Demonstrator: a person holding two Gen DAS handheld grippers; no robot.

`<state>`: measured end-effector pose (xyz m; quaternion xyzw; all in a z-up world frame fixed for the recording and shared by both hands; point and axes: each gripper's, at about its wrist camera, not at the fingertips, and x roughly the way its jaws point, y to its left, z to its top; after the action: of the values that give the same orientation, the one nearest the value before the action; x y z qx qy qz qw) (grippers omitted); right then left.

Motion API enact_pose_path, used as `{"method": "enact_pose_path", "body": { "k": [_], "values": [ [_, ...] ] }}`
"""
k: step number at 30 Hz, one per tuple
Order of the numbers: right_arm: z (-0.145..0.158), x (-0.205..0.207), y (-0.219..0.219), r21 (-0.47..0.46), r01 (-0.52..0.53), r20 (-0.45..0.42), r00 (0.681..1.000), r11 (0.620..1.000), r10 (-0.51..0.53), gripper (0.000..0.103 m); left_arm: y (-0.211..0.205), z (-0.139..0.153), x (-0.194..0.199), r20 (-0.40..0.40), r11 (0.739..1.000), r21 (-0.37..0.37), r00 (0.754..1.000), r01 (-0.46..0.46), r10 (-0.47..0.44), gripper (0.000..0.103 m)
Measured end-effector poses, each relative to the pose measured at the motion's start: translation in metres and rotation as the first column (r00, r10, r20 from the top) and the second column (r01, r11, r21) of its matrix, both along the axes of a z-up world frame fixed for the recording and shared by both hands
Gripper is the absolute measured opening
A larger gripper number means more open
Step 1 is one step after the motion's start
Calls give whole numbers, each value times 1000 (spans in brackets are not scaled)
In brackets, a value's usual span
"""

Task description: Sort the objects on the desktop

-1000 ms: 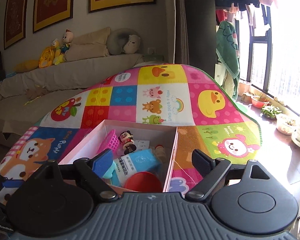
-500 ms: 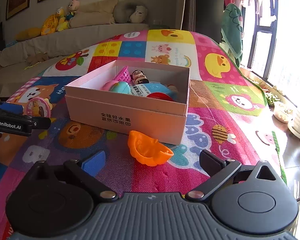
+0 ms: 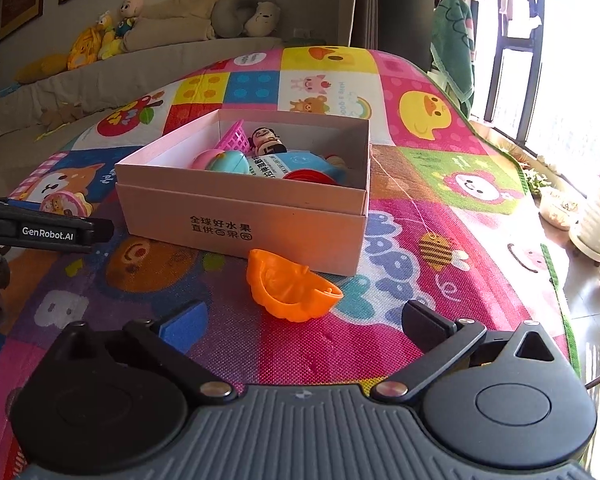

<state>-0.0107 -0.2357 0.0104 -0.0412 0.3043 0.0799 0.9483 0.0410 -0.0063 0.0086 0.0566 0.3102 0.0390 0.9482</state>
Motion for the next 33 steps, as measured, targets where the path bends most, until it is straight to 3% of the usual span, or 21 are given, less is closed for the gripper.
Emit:
{"method": "enact_pose_path", "body": {
  "k": [1, 2, 6, 13, 19, 22, 29, 33],
  "values": [
    [0, 0, -1, 3, 1, 2, 1000, 1000, -1, 103, 1, 0, 0, -4, 1000, 14, 1000, 3, -3, 75],
    [0, 0, -1, 6, 1, 1, 1000, 1000, -1, 103, 2, 0, -1, -8, 1000, 17, 1000, 8, -8, 70],
    [0, 2, -2, 16, 4, -12, 1000, 1000, -4, 103, 5, 4, -7, -9, 999, 32, 1000, 20, -20, 66],
    [0, 2, -7, 51, 8, -6, 1000, 999, -8, 103, 7, 24, -29, -17, 995, 12, 995, 102, -102, 49],
    [1, 0, -9, 70, 9, 5, 1000, 998, -10, 103, 8, 34, -42, -17, 990, 3, 990, 138, -138, 45],
    [1, 0, -10, 74, 11, 7, 1000, 997, -12, 103, 9, 35, -43, -18, 992, -9, 992, 125, -125, 51],
    [2, -3, -8, 59, -5, 19, 1000, 998, 4, 103, 22, 29, -47, -5, 997, -22, 998, 69, -69, 95],
    [7, -10, 11, 2, -127, 34, 991, 992, 127, 103, 45, 21, -58, 21, 1000, -12, 1000, -17, 17, 102]
  ]
}}
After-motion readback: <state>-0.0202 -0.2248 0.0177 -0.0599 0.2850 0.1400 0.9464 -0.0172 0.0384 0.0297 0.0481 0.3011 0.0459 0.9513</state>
